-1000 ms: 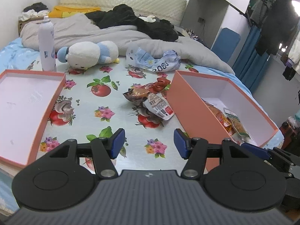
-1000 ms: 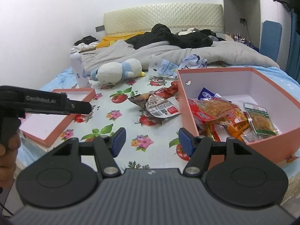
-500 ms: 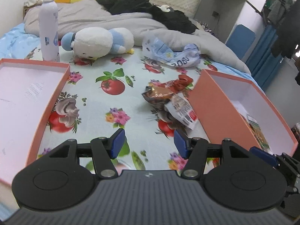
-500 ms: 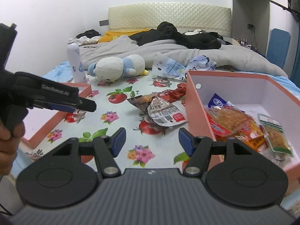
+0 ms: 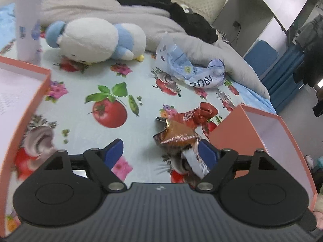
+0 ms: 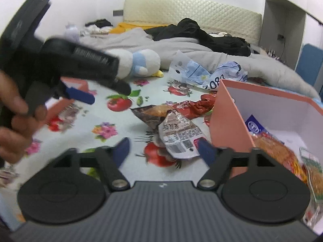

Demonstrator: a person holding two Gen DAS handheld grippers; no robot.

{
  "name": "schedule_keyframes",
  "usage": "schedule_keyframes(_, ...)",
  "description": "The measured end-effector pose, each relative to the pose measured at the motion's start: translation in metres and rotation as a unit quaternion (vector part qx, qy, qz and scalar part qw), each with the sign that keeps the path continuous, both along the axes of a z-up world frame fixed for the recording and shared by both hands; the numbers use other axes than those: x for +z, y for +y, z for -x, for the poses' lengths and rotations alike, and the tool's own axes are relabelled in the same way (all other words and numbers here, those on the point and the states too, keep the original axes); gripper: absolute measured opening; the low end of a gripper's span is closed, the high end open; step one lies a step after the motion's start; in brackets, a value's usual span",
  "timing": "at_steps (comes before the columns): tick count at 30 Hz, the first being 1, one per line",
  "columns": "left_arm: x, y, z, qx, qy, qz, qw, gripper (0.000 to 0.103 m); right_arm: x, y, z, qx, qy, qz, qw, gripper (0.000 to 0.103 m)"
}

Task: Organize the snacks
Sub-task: 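Grasp the red candy wrapper with the left tool while the right tool grasps the brown-and-white snack bag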

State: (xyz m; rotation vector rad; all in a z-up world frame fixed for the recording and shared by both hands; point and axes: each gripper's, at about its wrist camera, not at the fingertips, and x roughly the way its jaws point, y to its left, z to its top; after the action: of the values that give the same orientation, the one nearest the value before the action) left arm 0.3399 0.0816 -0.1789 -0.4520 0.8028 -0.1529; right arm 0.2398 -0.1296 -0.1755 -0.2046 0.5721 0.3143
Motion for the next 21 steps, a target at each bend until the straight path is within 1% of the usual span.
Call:
schedule_keyframes(2,-0.009,-0.001,-0.017,-0.004,0.02,0.015,0.9997,0.085,-0.008,0.004,-0.009,0.001,0.005,0.01,1.0,0.081)
schedule_keyframes(4,-0.019,-0.002,-0.029,-0.009,0.03,0.037,0.9988,0.085,-0.016,0.011,-0.022,0.001,0.011,0.03,0.999,0.08)
schedule_keyframes(6,-0.026,-0.004,-0.044,-0.011,0.039,0.042,0.9983,0.085,-0.024,0.015,-0.033,0.004,0.018,0.035,0.999,0.08)
schedule_keyframes(7,-0.027,-0.005,-0.052,-0.016,0.036,0.036,0.9986,0.085,-0.026,0.016,-0.038,0.005,0.019,0.033,0.999,0.08)
schedule_keyframes(10,-0.025,-0.011,-0.079,-0.037,0.034,0.013,0.9987,0.085,-0.032,0.022,-0.05,0.014,0.015,0.046,0.999,0.08)
schedule_keyframes(13,-0.019,-0.023,-0.106,-0.081,0.022,-0.018,0.9963,0.085,-0.035,0.023,-0.06,0.015,0.014,0.039,0.999,0.08)
schedule_keyframes(14,-0.019,-0.029,-0.115,-0.096,0.022,-0.021,0.9949,0.085,-0.037,0.024,-0.064,0.016,0.013,0.038,0.999,0.079)
schedule_keyframes(15,-0.019,-0.036,-0.124,-0.116,0.024,-0.028,0.9926,0.085,-0.04,0.025,-0.067,0.015,0.013,0.04,0.999,0.079)
schedule_keyframes(17,-0.019,-0.055,-0.138,-0.152,0.014,-0.073,0.9857,0.085,-0.045,0.026,-0.073,0.011,0.018,0.046,0.999,0.074)
schedule_keyframes(19,-0.021,-0.073,-0.152,-0.184,0.004,-0.116,0.976,0.085,-0.05,0.025,-0.077,0.009,0.025,0.041,0.999,0.07)
schedule_keyframes(21,-0.024,-0.086,-0.164,-0.216,0.002,-0.136,0.9669,0.084,-0.053,0.024,-0.077,0.008,0.024,0.042,0.999,0.069)
